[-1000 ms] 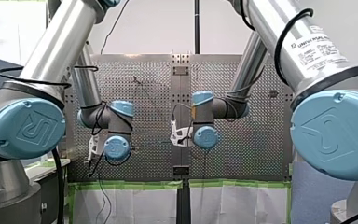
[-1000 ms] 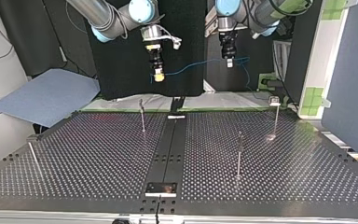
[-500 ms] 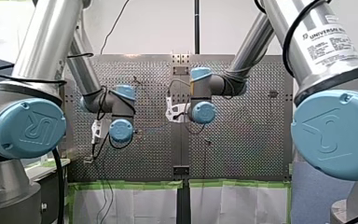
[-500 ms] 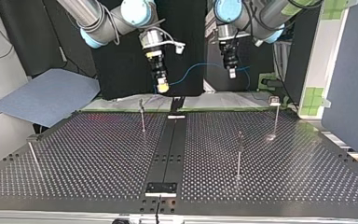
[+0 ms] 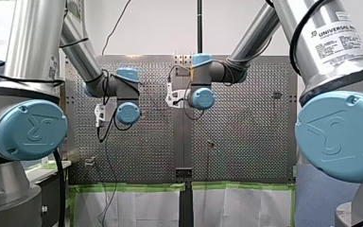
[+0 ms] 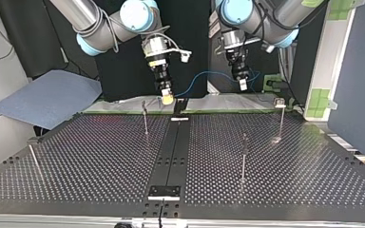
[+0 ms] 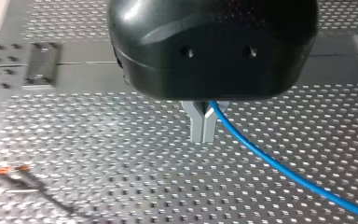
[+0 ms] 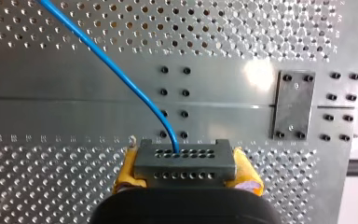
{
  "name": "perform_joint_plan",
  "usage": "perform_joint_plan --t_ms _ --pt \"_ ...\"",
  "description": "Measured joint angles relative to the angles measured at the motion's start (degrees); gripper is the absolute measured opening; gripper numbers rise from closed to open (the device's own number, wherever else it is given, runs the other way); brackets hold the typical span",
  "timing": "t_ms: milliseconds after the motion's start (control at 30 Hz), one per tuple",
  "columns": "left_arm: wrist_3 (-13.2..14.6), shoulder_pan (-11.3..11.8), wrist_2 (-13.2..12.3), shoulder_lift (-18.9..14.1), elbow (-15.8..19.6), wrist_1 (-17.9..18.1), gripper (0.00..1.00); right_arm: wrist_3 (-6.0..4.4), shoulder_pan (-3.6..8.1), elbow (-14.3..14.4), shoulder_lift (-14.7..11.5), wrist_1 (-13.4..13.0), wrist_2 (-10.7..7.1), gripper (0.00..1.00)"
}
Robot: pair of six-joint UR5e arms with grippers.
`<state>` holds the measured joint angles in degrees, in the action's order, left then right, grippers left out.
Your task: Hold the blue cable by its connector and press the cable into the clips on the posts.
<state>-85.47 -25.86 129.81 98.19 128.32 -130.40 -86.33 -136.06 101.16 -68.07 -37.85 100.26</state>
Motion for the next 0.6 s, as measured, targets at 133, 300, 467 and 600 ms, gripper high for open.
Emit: perform_joint_plan --t_ms 133,300,467,600 --pt "-0.9 0.01 -0.52 -2.06 -0.01 -0.15 0.01 0.0 -0.34 -0.82 1.78 0.54 -1.34 0.0" --pt "-1.42 0.04 -1.6 -4.7 -0.02 -1.31 0.01 0.0 -0.92 -2.14 3.29 0.81 -2.41 0.0" --pt "-2.47 0.17 -3.55 -7.36 -0.02 -2.35 0.01 -0.13 -1.66 -4.33 3.48 2.44 -2.59 0.0" --pt "-2.26 0.46 -3.98 -9.4 -0.02 -2.82 0.01 -0.23 -2.13 -6.35 3.49 3.98 -2.61 0.0"
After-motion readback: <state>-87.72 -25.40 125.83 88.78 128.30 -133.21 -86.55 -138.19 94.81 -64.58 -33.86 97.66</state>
